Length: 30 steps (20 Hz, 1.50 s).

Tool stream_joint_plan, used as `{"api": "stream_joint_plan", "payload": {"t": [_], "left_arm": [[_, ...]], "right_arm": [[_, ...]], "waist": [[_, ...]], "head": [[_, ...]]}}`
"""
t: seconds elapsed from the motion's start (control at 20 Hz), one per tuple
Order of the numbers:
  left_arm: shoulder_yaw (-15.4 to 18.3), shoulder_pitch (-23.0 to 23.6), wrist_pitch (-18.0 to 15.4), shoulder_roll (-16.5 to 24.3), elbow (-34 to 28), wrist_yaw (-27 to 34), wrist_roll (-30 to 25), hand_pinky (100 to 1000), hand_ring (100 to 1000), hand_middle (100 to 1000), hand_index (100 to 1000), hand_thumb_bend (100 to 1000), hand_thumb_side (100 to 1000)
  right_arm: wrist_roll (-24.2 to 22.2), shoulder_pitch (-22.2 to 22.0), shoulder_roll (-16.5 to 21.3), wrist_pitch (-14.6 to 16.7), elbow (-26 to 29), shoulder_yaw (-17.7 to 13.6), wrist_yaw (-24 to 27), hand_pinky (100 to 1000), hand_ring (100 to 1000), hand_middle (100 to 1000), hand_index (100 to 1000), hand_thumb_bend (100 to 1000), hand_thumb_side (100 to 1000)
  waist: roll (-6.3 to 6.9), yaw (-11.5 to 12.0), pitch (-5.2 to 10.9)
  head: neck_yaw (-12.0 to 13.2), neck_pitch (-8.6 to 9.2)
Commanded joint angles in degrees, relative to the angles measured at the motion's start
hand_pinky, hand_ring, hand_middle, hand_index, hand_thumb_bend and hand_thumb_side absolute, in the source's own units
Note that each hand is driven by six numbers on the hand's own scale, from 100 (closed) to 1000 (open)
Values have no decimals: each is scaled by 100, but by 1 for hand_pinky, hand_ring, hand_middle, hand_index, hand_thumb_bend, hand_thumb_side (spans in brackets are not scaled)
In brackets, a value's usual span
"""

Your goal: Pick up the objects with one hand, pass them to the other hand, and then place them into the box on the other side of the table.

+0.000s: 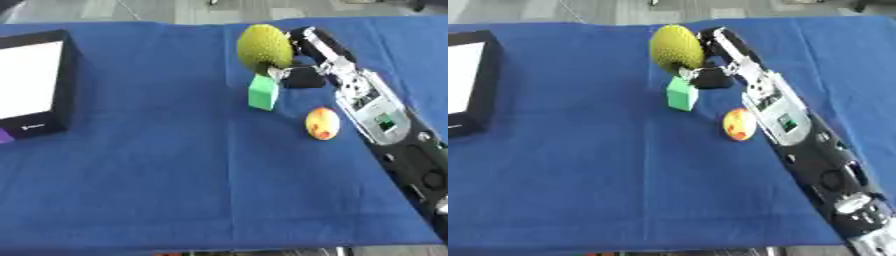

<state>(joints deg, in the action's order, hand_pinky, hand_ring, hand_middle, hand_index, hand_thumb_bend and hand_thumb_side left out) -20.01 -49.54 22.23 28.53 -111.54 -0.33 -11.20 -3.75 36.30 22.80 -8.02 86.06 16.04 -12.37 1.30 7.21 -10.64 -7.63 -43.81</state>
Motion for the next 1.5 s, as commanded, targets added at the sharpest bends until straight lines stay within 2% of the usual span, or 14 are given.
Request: {"api": "stream_joint_plan", "payload": {"t": [0.05, 0.4, 0.8, 1.1, 1.5], "left_arm": [[-154, -200, 152, -92, 122, -466, -333, 759, 849, 838, 780, 355, 660], [-544, -509, 309, -420, 443, -1108, -769, 767, 850, 842, 791, 351, 644], [-903, -866, 121, -602, 1067, -1718, -1320, 774, 849, 841, 805, 367, 574], [-1074, -970, -99, -718, 1440, -2062, -1789, 782, 852, 845, 821, 398, 542], [-1247, -1092, -460, -837, 1881, -2628, -2385, 791, 855, 850, 834, 460, 510]], "right_arm": [[9, 73, -21, 69, -15, 13, -52, 693, 610, 417, 467, 100, 100], [136, 43, -176, 235, -141, 103, -72, 690, 608, 418, 467, 100, 100], [339, 16, -295, 426, -12, 249, 4, 686, 604, 417, 466, 100, 100], [311, 15, -352, 424, 139, 358, 101, 683, 603, 417, 465, 100, 100], [203, 65, -478, 455, 169, 507, 167, 680, 600, 416, 465, 100, 100]], "waist": [[25, 32, 167], [81, 106, 210], [91, 93, 207], [93, 79, 173], [106, 99, 170]], "head": [[-25, -30], [-107, -30], [-188, -30], [94, -30], [278, -30]]}}
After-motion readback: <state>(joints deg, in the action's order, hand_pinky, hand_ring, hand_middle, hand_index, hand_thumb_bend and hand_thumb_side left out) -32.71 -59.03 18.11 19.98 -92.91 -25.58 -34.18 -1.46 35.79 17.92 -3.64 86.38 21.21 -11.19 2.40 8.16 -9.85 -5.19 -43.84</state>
